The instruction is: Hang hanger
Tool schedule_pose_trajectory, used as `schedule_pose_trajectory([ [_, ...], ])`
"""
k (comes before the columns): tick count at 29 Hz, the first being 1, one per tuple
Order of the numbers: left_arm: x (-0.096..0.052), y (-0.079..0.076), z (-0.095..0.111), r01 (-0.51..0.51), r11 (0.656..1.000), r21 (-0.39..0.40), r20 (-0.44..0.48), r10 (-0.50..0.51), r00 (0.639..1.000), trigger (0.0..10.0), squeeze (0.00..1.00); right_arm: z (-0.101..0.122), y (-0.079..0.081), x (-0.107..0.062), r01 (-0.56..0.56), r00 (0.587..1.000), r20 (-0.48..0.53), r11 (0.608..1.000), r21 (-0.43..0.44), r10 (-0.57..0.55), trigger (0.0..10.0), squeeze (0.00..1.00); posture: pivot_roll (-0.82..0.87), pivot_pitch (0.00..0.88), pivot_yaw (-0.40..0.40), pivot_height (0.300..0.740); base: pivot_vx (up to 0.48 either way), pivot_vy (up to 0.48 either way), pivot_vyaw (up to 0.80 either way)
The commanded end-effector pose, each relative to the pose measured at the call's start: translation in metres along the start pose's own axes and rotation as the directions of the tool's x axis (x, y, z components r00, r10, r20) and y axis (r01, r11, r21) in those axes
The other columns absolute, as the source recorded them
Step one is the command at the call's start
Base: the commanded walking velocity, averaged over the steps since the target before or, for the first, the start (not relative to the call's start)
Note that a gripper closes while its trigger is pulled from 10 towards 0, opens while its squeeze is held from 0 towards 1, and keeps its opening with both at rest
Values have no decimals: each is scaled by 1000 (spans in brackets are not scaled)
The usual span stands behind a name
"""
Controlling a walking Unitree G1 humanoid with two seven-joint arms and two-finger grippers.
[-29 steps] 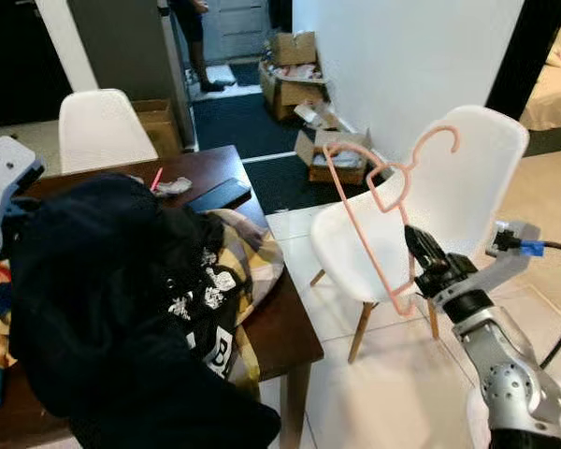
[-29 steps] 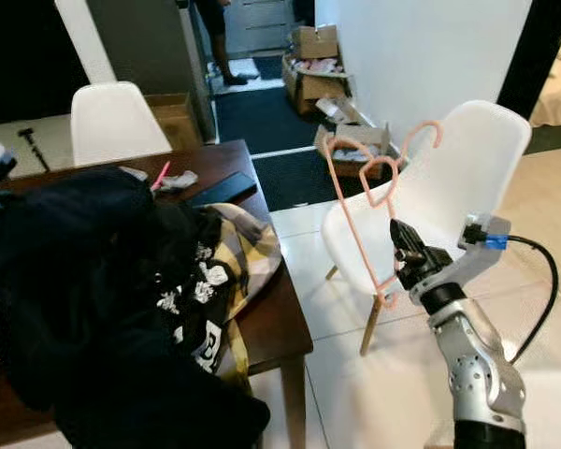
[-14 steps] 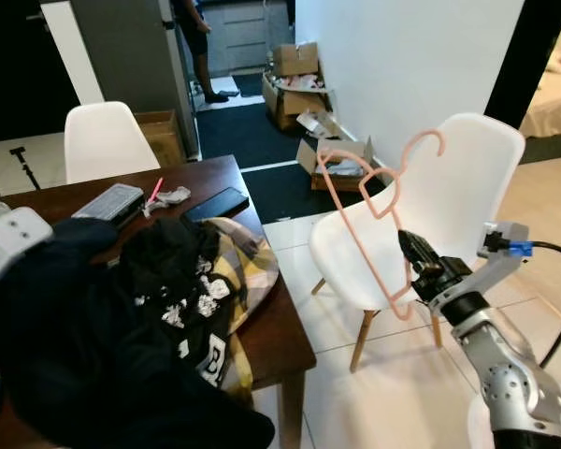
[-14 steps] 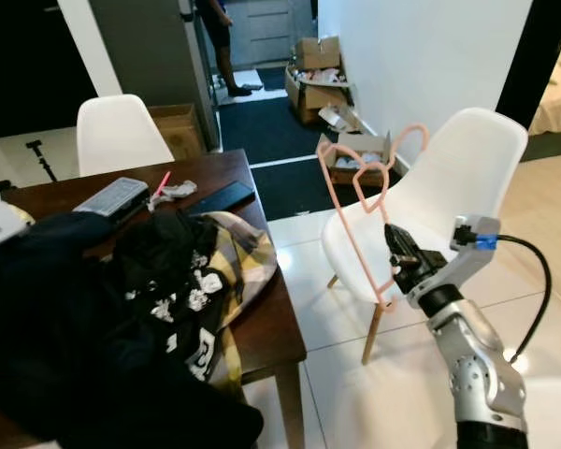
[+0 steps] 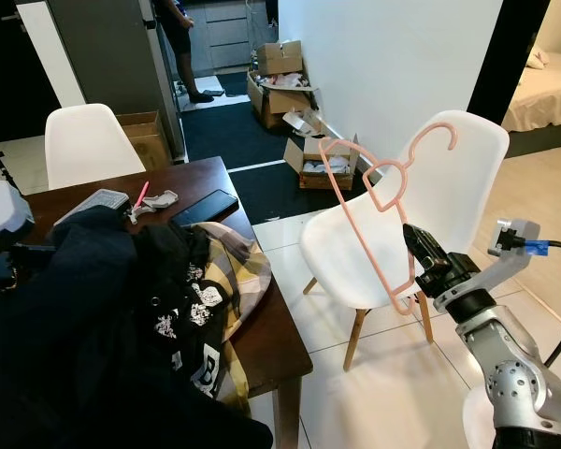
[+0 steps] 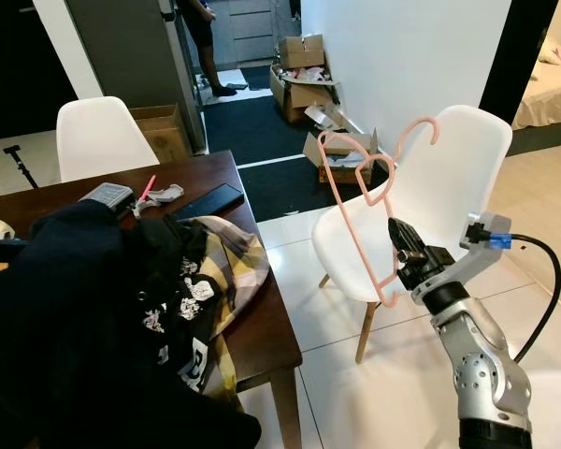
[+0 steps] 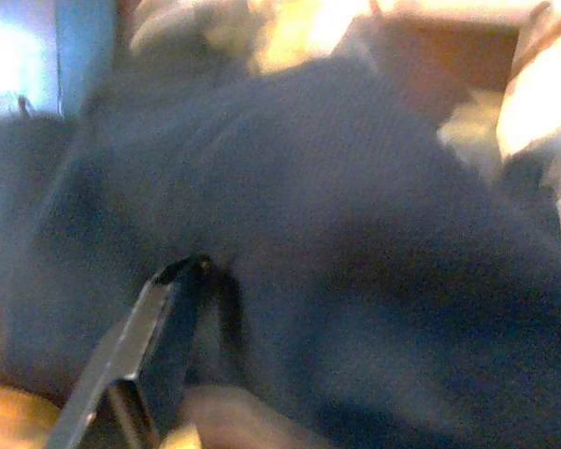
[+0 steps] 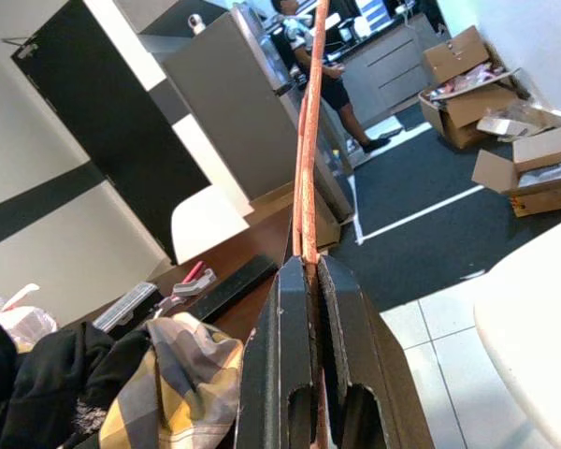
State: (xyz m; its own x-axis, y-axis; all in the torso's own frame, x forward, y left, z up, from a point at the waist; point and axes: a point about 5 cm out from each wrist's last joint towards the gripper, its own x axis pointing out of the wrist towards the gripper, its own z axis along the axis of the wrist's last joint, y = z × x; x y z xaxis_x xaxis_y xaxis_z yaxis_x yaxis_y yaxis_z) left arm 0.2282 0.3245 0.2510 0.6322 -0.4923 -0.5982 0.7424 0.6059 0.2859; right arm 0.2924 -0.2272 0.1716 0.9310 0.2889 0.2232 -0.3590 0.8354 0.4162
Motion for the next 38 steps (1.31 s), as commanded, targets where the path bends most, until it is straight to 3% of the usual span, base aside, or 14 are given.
schedule_pose_trajectory([
  [1, -6, 12, -27, -123, 992, -20, -224, 116, 968, 10000, 1000, -2, 2, 3, -15, 1000, -11, 1000, 11, 15, 10000, 0, -52, 0, 41, 710, 0, 0, 0],
  [3, -20, 18, -61, -225, 974, 27, -510, 207, 835, 10000, 1000, -2, 2, 2, -19, 1000, -23, 1000, 3, 20, 10000, 0, -57, 0, 40, 710, 0, 0, 0],
  [12, -54, 21, -71, -261, 959, 109, -707, 259, 658, 10000, 1000, -2, 0, 0, -21, 999, -32, 1000, 0, 21, 10000, 0, -58, 0, 38, 710, 0, 0, 0],
  [20, -58, 27, -52, -271, 952, 144, -634, 299, 713, 10000, 1000, -2, 0, -1, -21, 999, -33, 1000, 2, 21, 10000, 0, -57, 0, 37, 710, 0, 0, 0],
  [21, -68, 34, -41, -290, 936, 201, -625, 350, 697, 10000, 620, -1, 0, -1, -21, 999, -29, 1000, 11, 22, 10000, 0, -57, 0, 31, 710, 0, 0, 0],
  [22, -82, 43, -32, -312, 909, 275, -639, 416, 648, 10000, 0, -1, -1, -1, -19, 1000, -23, 1000, 24, 20, 10000, 0, -53, 0, 28, 710, 0, 0, 0],
  [24, -82, 43, -32, -312, 909, 275, -639, 416, 648, 10000, 0, -1, -1, -1, -19, 1000, -23, 1000, 24, 20, 10000, 0, -53, 0, 28, 710, 0, 0, 0],
  [25, -95, 54, -24, -350, 862, 368, -635, 508, 582, 10000, 0, 0, -2, -1, -14, 1000, -18, 1000, 23, 14, 10000, 0, -53, 0, 28, 710, 0, 0, 0],
  [26, -95, 54, -24, -350, 862, 368, -635, 508, 582, 10000, 0, 0, -2, -1, -14, 1000, -18, 1000, 23, 14, 10000, 0, -53, 0, 28, 710, 0, 0, 0],
  [28, -98, 73, -1, -439, 706, 556, -460, 701, 544, 10000, 0, 4, -4, 0, 2, 1000, 19, 999, 34, -3, 10000, 0, -47, 0, 32, 710, 0, 0, 800],
  [31, -91, 77, 10, -508, 648, 568, -346, 748, 567, 10000, 0, 5, -5, 1, 6, 999, 32, 999, 38, -7, 10000, 0, -47, 0, 32, 710, 0, 0, 800],
  [32, -76, 83, 25, -669, 580, 466, -141, 795, 591, 10000, 0, 6, -5, 1, 7, 999, 38, 999, 41, -9, 10000, 0, -51, 0, 33, 710, 0, 0, 800],
  [35, -64, 87, 35, -785, 541, 300, 3, 823, 568, 10000, 0, 6, -5, 1, 6, 999, 38, 999, 41, -7, 10000, 0, -51, 0, 32, 710, 0, 0, 800],
  [38, -37, 89, 41, -885, 465, -34, 158, 877, 454, 10000, 0, 7, -5, 0, 0, 999, 36, 999, 43, -2, 10000, 0, -46, 0, 26, 710, 0, 0, 800],
])
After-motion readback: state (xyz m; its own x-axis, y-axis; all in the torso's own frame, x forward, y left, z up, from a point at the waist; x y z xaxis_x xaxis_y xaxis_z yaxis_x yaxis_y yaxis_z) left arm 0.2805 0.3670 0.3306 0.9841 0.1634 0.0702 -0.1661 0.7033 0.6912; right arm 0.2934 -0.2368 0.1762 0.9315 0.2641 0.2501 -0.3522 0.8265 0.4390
